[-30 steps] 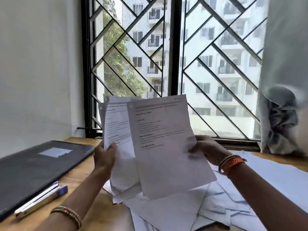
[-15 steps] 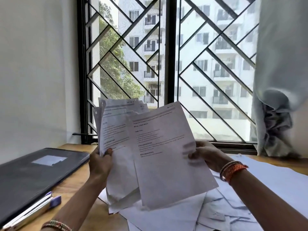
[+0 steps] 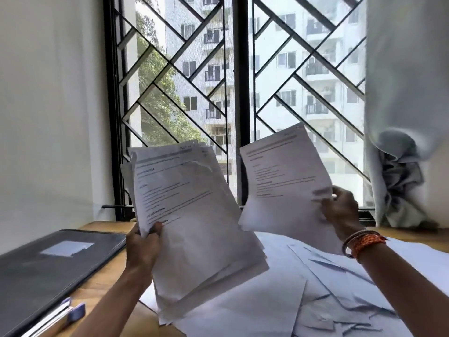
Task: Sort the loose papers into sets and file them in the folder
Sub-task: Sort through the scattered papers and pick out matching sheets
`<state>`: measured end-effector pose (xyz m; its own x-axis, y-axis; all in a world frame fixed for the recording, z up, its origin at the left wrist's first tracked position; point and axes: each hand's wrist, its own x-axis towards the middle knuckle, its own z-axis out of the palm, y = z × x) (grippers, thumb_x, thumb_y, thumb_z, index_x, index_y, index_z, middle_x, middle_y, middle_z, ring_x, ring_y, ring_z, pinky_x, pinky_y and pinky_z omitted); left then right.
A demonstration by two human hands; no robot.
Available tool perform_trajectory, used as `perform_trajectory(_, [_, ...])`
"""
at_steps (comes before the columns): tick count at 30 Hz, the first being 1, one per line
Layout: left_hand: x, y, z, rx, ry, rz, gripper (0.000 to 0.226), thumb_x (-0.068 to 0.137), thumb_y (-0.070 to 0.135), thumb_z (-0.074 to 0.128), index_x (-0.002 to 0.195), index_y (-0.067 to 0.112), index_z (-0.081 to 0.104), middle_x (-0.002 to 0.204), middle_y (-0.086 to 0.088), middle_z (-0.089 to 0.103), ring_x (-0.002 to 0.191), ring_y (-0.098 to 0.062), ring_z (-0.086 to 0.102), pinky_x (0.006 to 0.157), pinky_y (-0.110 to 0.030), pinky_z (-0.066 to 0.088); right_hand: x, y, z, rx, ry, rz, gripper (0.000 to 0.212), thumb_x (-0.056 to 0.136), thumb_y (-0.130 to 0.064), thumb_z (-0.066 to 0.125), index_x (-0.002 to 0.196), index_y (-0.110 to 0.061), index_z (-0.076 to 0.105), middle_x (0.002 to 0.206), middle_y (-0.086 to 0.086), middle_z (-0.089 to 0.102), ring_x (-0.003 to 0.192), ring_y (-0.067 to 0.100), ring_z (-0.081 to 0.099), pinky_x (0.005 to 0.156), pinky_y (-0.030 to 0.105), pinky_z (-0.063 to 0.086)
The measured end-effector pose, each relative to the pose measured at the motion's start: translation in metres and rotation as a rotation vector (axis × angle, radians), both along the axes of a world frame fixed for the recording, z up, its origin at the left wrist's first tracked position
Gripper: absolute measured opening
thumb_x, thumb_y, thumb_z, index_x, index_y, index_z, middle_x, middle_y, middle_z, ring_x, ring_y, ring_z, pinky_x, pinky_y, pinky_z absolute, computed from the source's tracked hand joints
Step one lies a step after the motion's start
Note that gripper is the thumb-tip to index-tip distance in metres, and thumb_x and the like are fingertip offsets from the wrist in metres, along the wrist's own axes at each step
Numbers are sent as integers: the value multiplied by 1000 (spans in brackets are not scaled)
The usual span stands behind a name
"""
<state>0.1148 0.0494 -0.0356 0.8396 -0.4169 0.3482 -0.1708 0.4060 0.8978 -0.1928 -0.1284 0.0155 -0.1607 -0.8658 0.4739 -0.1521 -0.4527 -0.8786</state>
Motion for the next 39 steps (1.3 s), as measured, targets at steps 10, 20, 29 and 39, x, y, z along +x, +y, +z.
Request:
perform_trajectory(10, [-30, -1, 15, -20, -70, -379, 13, 92, 2, 55, 94, 9, 66, 84, -4, 71, 78, -22, 63, 69, -32, 54, -23, -5, -1, 52, -80, 254, 27, 92, 11, 45, 91, -9, 62, 63, -1, 71, 41, 9, 59, 36, 21, 47])
perform_trajectory(20, [-43, -34, 40, 28, -126, -270, 14, 88, 7, 64, 74, 11, 65, 79, -11, 64, 78, -25, 58, 76, -40, 49, 36, 21, -2, 218, -210, 772, 25, 93, 8, 47, 98, -8, 65, 80, 12, 71, 59, 20, 67, 51, 28, 56])
perform_trajectory(29, [-73, -56, 49, -148, -146, -233, 23, 93, 2, 55, 81, 21, 62, 77, 1, 63, 70, -17, 57, 71, -32, 50, 22, 19, 3, 254, -148, 788, 31, 89, 17, 38, 100, 3, 64, 80, 13, 68, 53, 13, 65, 43, 17, 47])
perform_trajectory(39, [-61, -48, 26, -54, -212, -211, 8, 76, 28, 67, 80, 21, 66, 79, -1, 67, 76, -23, 61, 75, -43, 53, 22, 20, -8, 215, -130, 716, 36, 87, -43, 50, 107, -20, 69, 107, 5, 72, 104, 27, 63, 95, 44, 43])
